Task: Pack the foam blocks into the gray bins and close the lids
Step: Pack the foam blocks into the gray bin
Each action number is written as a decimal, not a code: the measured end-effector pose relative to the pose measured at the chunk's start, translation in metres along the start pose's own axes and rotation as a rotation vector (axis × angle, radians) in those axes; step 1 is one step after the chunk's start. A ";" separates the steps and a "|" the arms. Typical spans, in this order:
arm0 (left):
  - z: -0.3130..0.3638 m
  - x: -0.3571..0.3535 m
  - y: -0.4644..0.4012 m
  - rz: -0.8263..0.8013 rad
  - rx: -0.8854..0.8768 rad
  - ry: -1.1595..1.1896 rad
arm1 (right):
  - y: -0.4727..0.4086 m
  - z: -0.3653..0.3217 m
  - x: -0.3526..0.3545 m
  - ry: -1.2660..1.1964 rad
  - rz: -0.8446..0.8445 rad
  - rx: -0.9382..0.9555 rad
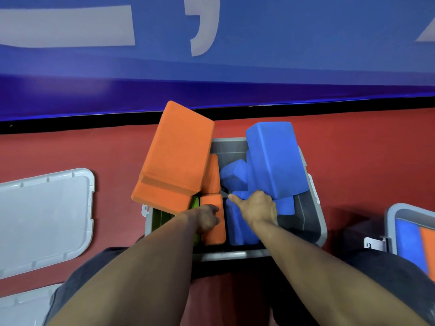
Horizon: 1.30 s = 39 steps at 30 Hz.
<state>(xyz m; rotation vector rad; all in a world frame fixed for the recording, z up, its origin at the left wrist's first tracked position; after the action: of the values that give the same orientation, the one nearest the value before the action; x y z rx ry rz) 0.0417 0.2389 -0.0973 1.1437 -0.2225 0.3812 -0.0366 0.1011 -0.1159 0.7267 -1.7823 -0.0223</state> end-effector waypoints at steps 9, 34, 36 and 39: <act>-0.007 0.002 -0.007 0.029 -0.060 0.053 | -0.011 0.023 -0.033 -0.103 -0.405 -0.043; 0.090 0.019 0.001 0.205 -0.326 0.553 | -0.035 0.030 0.098 -0.426 -0.066 0.103; 0.103 0.011 0.005 0.196 -0.352 0.552 | -0.036 0.038 0.120 -0.335 -0.096 0.105; 0.115 -0.011 -0.002 0.163 -0.327 0.590 | -0.036 0.048 0.148 -0.104 -0.223 0.151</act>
<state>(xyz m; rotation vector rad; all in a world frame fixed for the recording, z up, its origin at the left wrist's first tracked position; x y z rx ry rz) 0.0347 0.1314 -0.0566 0.6559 0.1398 0.7777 -0.0854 -0.0155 -0.0178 1.0468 -1.8068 -0.0767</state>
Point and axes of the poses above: each hand's wrist, its own y-axis away from the middle knuckle, its own x-axis out of the back of the hand, z = x × y, the point moved 2 cm from there along -y, towards the middle knuckle, and after that the axes turned 3 degrees about z, right-handed, at the moved point
